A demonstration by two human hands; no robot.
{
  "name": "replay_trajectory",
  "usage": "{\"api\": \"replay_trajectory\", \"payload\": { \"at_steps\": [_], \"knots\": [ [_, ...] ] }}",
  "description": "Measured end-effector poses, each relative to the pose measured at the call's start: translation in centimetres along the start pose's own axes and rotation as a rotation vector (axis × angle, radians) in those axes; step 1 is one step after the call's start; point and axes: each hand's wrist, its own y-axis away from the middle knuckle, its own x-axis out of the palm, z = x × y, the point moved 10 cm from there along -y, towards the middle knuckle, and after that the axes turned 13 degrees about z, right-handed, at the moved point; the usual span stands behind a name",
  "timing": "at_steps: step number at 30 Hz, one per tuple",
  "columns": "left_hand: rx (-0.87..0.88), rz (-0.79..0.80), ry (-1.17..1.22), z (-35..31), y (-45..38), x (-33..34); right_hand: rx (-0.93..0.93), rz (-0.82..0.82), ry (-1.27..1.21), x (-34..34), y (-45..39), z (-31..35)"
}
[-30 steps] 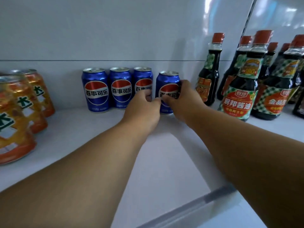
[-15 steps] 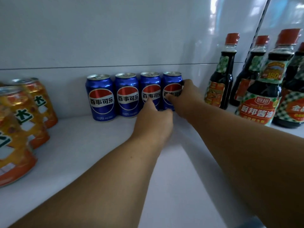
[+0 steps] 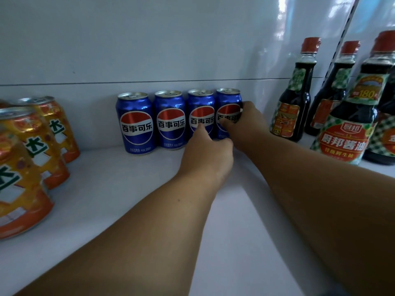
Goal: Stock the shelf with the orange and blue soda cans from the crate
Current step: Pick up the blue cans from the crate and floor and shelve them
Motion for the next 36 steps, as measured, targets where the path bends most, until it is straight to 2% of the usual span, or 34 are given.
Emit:
{"api": "replay_trajectory", "payload": {
  "at_steps": [7, 12, 19, 23, 29, 36],
  "knots": [
    [0.012, -0.099, -0.076, -0.8, 0.6, -1.1, -0.029, -0.025, -0.004, -0.4, 3.9, 1.5],
    [0.133, -0.182, -0.189, -3.4, 3.9, -2.1, -0.131, -0.016, 0.018, -1.2, 10.9, 4.0],
    [0.306, -0.161, -0.364, -8.3, 15.2, -3.6, -0.183, 0.039, -0.062, -3.7, 22.6, 9.0],
    [0.322, -0.215, -0.293, -8.5, 24.4, -7.2, -0.254, 0.112, -0.082, -2.6, 30.8, 13.7],
    [0.207, -0.347, -0.202, -3.5, 38.6, -16.0, -0.353, 0.37, -0.076, 5.9, 42.1, 20.6],
    [0.012, -0.588, -0.178, 6.8, 54.5, -28.1, -0.484, 0.754, 0.078, 21.8, 54.1, 28.2]
  ]
}}
